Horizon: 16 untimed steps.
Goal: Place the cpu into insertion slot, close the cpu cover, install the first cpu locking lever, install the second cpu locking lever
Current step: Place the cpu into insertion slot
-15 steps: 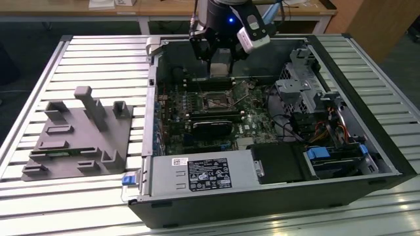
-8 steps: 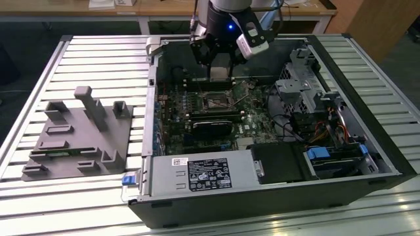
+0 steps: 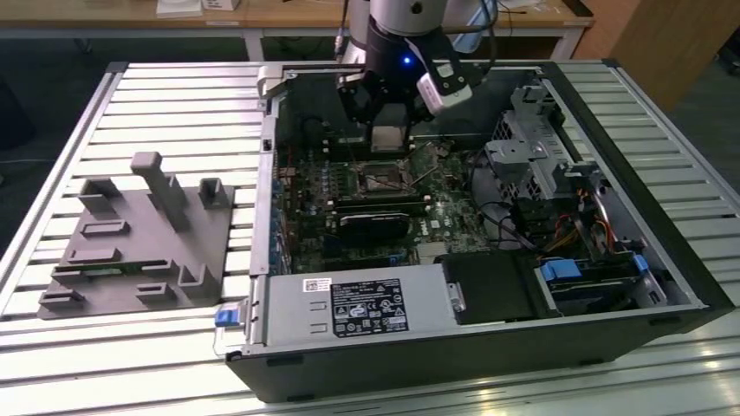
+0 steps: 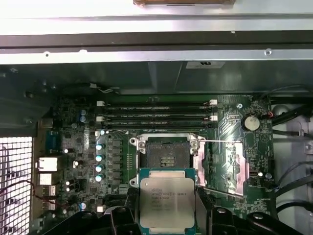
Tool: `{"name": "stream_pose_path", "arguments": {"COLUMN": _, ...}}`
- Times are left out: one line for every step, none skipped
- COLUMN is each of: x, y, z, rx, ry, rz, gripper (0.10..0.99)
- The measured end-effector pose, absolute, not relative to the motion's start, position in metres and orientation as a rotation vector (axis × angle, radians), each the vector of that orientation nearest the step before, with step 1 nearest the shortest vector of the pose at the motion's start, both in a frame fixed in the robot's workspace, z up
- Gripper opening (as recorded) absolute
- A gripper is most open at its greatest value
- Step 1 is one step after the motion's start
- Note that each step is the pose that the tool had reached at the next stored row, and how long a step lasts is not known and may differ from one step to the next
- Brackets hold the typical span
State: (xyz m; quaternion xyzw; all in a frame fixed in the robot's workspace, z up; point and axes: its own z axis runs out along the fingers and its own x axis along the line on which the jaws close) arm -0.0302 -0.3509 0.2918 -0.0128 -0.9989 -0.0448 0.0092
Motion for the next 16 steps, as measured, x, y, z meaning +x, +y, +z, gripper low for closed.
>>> {"name": "stream_pose_path", "arguments": {"x": -0.03, "y": -0.351, "z": 0.29, "rx": -0.04, "ry": -3.12, "rz": -0.14, "gripper": 0.541}}
{"name": "stream_pose_path", "arguments": {"x": -0.029, "y": -0.351, "z": 0.288, "rx": -0.04, "ry": -3.12, "rz": -0.14, "gripper": 0.541}}
{"name": "stream_pose_path", "arguments": {"x": -0.029, "y": -0.35, "z": 0.286, "rx": -0.04, "ry": -3.12, "rz": -0.14, "gripper": 0.541}}
{"name": "stream_pose_path", "arguments": {"x": -0.029, "y": -0.35, "z": 0.285, "rx": -0.04, "ry": -3.12, "rz": -0.14, "gripper": 0.541}}
{"name": "stream_pose_path", "arguments": {"x": -0.029, "y": -0.35, "z": 0.283, "rx": -0.04, "ry": -3.12, "rz": -0.14, "gripper": 0.541}}
{"name": "stream_pose_path", "arguments": {"x": -0.029, "y": -0.35, "z": 0.281, "rx": -0.04, "ry": -3.12, "rz": -0.14, "gripper": 0.541}}
{"name": "stream_pose_path", "arguments": {"x": -0.028, "y": -0.349, "z": 0.279, "rx": -0.04, "ry": -3.12, "rz": -0.14, "gripper": 0.541}}
{"name": "stream_pose_path", "arguments": {"x": -0.028, "y": -0.349, "z": 0.277, "rx": -0.04, "ry": -3.12, "rz": -0.14, "gripper": 0.541}}
{"name": "stream_pose_path", "arguments": {"x": -0.028, "y": -0.349, "z": 0.276, "rx": -0.04, "ry": -3.12, "rz": -0.14, "gripper": 0.541}}
{"name": "stream_pose_path", "arguments": {"x": -0.028, "y": -0.348, "z": 0.274, "rx": -0.04, "ry": -3.12, "rz": -0.14, "gripper": 0.541}}
{"name": "stream_pose_path", "arguments": {"x": -0.028, "y": -0.348, "z": 0.272, "rx": -0.04, "ry": -3.12, "rz": -0.14, "gripper": 0.541}}
{"name": "stream_pose_path", "arguments": {"x": -0.028, "y": -0.348, "z": 0.27, "rx": -0.04, "ry": -3.12, "rz": -0.14, "gripper": 0.541}}
{"name": "stream_pose_path", "arguments": {"x": -0.028, "y": -0.348, "z": 0.268, "rx": -0.04, "ry": -3.12, "rz": -0.14, "gripper": 0.541}}
{"name": "stream_pose_path", "arguments": {"x": -0.027, "y": -0.347, "z": 0.266, "rx": -0.04, "ry": -3.12, "rz": -0.14, "gripper": 0.541}}
{"name": "stream_pose_path", "arguments": {"x": -0.027, "y": -0.347, "z": 0.265, "rx": -0.04, "ry": -3.12, "rz": -0.14, "gripper": 0.541}}
{"name": "stream_pose_path", "arguments": {"x": -0.027, "y": -0.347, "z": 0.263, "rx": -0.04, "ry": -3.12, "rz": -0.14, "gripper": 0.541}}
